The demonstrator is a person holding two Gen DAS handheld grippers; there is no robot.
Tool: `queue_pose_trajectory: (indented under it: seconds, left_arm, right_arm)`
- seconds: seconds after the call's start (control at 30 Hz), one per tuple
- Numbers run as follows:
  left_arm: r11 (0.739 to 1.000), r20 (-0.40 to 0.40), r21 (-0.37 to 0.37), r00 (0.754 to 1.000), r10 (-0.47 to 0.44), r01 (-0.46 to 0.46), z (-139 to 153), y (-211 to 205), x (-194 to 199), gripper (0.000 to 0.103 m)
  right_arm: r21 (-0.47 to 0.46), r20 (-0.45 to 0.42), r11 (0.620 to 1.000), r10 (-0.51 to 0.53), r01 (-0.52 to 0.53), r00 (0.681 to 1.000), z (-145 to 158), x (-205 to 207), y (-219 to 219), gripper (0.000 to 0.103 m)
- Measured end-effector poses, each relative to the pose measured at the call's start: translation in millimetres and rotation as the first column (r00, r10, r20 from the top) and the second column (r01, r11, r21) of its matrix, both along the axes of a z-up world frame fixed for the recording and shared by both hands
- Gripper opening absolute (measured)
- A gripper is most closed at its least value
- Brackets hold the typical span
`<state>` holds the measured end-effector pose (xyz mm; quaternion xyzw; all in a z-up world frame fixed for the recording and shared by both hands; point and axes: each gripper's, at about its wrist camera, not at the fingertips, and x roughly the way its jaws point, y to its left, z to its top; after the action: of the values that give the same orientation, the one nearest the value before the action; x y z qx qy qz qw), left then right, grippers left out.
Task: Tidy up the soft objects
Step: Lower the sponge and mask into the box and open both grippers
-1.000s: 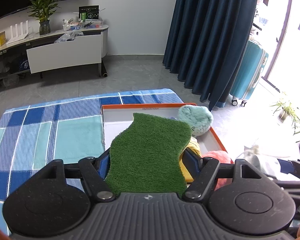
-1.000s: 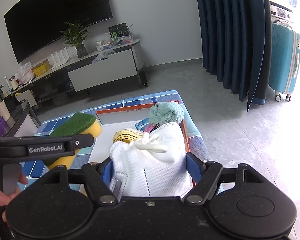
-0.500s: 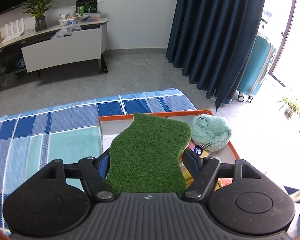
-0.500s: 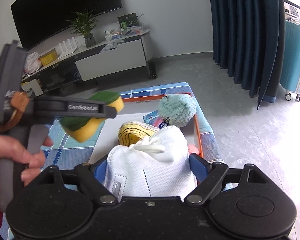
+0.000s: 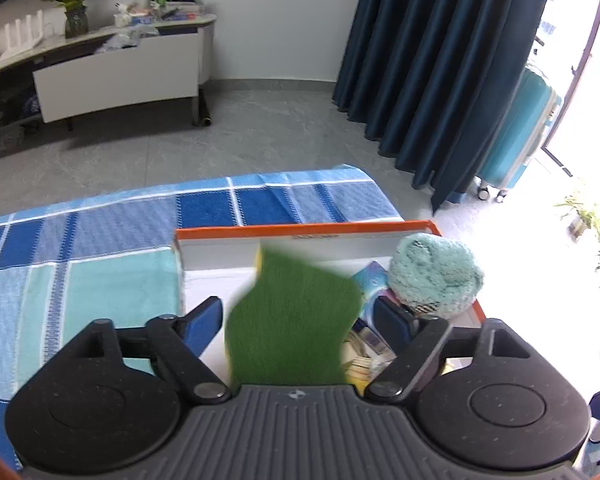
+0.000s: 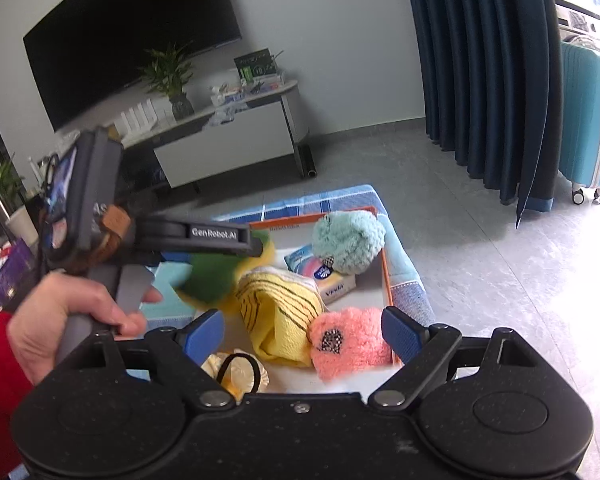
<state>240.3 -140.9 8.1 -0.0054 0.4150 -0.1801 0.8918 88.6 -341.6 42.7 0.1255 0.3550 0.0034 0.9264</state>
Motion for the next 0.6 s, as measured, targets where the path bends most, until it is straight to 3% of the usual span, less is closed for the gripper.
queue_pose_trajectory:
  seconds: [0.07,0.4,0.6]
  left_arm:
    - [1.0,0.005,0.005,1.0,-0.006,0.006,-0.7,-2.9,-0.3,0.093]
    - [0.999,0.013,0.011,0.999,0.049,-0.049,10.9,15.2,-14.1,0.095]
    - [0.993,0.07,0.053,0.993,0.097,-0.101,30.8,34.2,-58.7,0.102]
  right_arm:
    - [0.0,0.003,1.0,-0.001,0.001,1.0,1.6,-0.7,-0.8,0.101]
    - [-0.024,0.036,1.0,0.005,-0.004,0.999,10.8,-11.6,4.9,0.101]
    - [-0.045,0.05,0.999,0.023,-0.021,0.998,16.1,-26.6,12.2,0.101]
